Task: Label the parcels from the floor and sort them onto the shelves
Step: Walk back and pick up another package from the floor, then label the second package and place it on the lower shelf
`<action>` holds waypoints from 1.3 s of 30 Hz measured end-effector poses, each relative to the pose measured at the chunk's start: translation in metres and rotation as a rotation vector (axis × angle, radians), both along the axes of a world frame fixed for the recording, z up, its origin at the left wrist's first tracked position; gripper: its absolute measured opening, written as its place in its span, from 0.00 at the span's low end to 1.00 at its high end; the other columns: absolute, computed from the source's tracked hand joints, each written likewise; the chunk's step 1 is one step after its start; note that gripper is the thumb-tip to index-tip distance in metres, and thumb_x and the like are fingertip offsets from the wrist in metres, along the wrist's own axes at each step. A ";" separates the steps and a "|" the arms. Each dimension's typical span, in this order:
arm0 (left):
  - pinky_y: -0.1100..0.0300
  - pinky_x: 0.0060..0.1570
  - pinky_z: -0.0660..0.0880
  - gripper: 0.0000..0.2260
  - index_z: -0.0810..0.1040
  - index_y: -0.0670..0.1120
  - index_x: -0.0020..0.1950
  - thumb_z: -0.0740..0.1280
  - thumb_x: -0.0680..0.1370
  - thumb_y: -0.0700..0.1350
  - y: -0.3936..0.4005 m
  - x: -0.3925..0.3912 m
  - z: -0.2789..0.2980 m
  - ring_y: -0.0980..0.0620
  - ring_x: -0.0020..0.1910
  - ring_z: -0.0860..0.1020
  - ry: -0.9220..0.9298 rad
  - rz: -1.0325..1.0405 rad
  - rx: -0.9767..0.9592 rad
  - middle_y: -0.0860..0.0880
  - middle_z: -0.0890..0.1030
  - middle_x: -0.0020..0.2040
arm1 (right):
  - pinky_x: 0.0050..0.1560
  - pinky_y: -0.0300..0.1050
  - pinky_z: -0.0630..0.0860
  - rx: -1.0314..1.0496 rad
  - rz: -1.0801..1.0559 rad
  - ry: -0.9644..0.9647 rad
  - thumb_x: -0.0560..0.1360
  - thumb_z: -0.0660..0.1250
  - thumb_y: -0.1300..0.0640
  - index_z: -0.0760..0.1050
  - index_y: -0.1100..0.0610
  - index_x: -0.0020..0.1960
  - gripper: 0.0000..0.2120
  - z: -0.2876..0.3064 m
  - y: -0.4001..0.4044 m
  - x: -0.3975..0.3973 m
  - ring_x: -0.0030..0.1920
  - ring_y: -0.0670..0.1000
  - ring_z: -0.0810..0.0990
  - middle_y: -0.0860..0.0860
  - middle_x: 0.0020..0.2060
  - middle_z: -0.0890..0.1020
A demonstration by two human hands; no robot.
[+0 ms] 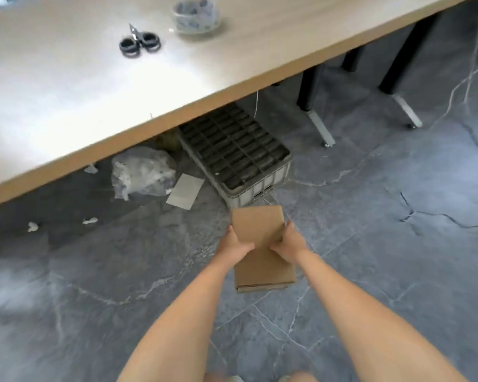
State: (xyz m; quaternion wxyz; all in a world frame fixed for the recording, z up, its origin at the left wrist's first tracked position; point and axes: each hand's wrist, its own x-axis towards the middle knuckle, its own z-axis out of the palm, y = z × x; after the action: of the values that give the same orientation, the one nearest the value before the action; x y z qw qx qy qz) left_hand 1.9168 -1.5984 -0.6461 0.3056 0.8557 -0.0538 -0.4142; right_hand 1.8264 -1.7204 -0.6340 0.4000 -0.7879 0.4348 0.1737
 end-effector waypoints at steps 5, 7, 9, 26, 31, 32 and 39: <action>0.57 0.57 0.74 0.31 0.63 0.46 0.73 0.71 0.72 0.47 -0.005 -0.032 0.143 0.44 0.63 0.75 -0.039 -0.069 -0.056 0.45 0.76 0.65 | 0.56 0.49 0.72 -0.027 -0.082 -0.039 0.73 0.67 0.55 0.59 0.64 0.69 0.30 0.135 -0.008 -0.038 0.62 0.63 0.75 0.62 0.62 0.76; 0.56 0.58 0.75 0.30 0.64 0.45 0.72 0.70 0.73 0.44 -0.008 -0.046 0.197 0.43 0.64 0.75 -0.030 -0.068 -0.078 0.43 0.75 0.65 | 0.58 0.51 0.73 -0.032 -0.086 -0.035 0.73 0.67 0.53 0.62 0.63 0.67 0.28 0.184 -0.010 -0.052 0.61 0.62 0.75 0.61 0.62 0.76; 0.52 0.61 0.74 0.29 0.64 0.45 0.72 0.70 0.72 0.43 -0.010 -0.058 0.246 0.43 0.64 0.75 -0.025 -0.078 -0.089 0.43 0.75 0.66 | 0.59 0.51 0.73 -0.033 -0.085 -0.046 0.73 0.67 0.52 0.63 0.61 0.66 0.27 0.231 -0.012 -0.066 0.62 0.62 0.75 0.60 0.62 0.76; 0.52 0.63 0.72 0.30 0.61 0.46 0.72 0.67 0.74 0.54 -0.079 -0.175 0.458 0.45 0.65 0.72 -0.116 -0.531 -0.130 0.46 0.71 0.68 | 0.63 0.47 0.73 -0.160 -0.640 -0.365 0.78 0.53 0.68 0.66 0.57 0.72 0.24 0.422 -0.015 -0.238 0.61 0.55 0.76 0.56 0.64 0.76; 0.52 0.62 0.72 0.31 0.60 0.45 0.73 0.67 0.74 0.54 -0.100 -0.221 0.491 0.45 0.65 0.72 -0.098 -0.660 -0.202 0.46 0.71 0.68 | 0.55 0.40 0.72 -0.262 -0.813 -0.461 0.78 0.52 0.72 0.66 0.57 0.72 0.25 0.462 -0.006 -0.300 0.62 0.55 0.76 0.56 0.64 0.75; 0.52 0.62 0.72 0.32 0.60 0.45 0.73 0.67 0.74 0.54 -0.103 -0.232 0.497 0.45 0.65 0.72 -0.096 -0.696 -0.212 0.45 0.71 0.68 | 0.52 0.38 0.71 -0.280 -0.845 -0.463 0.78 0.53 0.72 0.65 0.56 0.73 0.26 0.469 -0.003 -0.313 0.63 0.55 0.76 0.56 0.64 0.75; 0.54 0.59 0.71 0.33 0.57 0.44 0.75 0.66 0.75 0.54 -0.110 -0.315 0.529 0.43 0.65 0.72 -0.160 -0.964 -0.257 0.44 0.71 0.68 | 0.70 0.51 0.66 -0.247 -1.137 -0.473 0.80 0.60 0.59 0.57 0.56 0.76 0.26 0.481 0.035 -0.403 0.72 0.58 0.66 0.57 0.74 0.65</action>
State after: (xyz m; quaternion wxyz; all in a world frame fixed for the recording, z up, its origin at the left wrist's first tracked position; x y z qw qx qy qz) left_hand 1.6013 -1.7080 -0.1168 0.1772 0.7181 -0.5167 -0.4313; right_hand 1.4237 -1.6856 -0.1530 0.4212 -0.4910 0.7025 -0.2966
